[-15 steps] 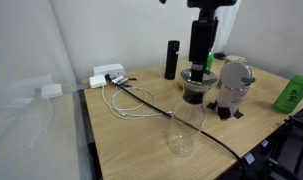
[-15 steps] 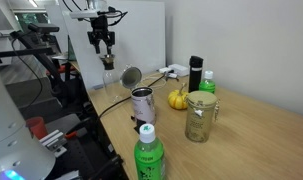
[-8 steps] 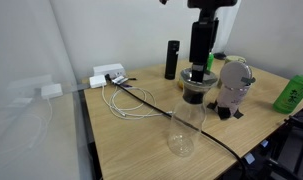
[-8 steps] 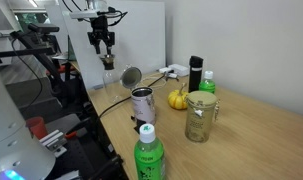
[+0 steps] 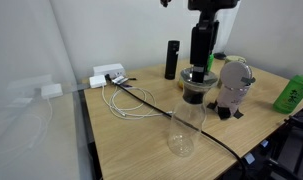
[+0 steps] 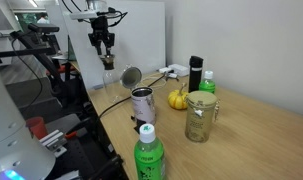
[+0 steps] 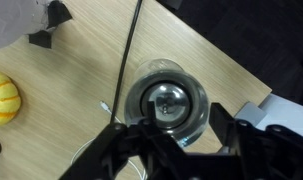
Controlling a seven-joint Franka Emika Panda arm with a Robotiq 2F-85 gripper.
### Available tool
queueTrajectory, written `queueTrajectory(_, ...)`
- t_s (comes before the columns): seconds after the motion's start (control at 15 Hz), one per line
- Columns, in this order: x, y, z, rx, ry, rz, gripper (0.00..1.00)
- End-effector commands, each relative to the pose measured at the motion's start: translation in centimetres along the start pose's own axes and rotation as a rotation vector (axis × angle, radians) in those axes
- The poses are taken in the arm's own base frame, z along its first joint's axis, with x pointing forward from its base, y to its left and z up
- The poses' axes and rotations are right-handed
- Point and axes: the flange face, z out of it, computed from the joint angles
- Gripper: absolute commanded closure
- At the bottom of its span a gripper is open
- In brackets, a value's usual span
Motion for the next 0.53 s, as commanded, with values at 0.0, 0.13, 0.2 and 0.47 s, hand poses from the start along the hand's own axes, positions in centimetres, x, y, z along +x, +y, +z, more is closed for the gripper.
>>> queueTrajectory(0.0,0.12,0.19,0.3,-0.009,0.002,0.011,0.65)
queueTrajectory(0.13,0.18,0.3,0.44,-0.004,0.002,0.014,0.68)
queueTrajectory(0.2,0.23,0.38,0.53,-0.003,0.002,0.016,0.69)
queueTrajectory(0.47,0.37,0.83,1.22,-0.006,-0.01,0.021,0.66)
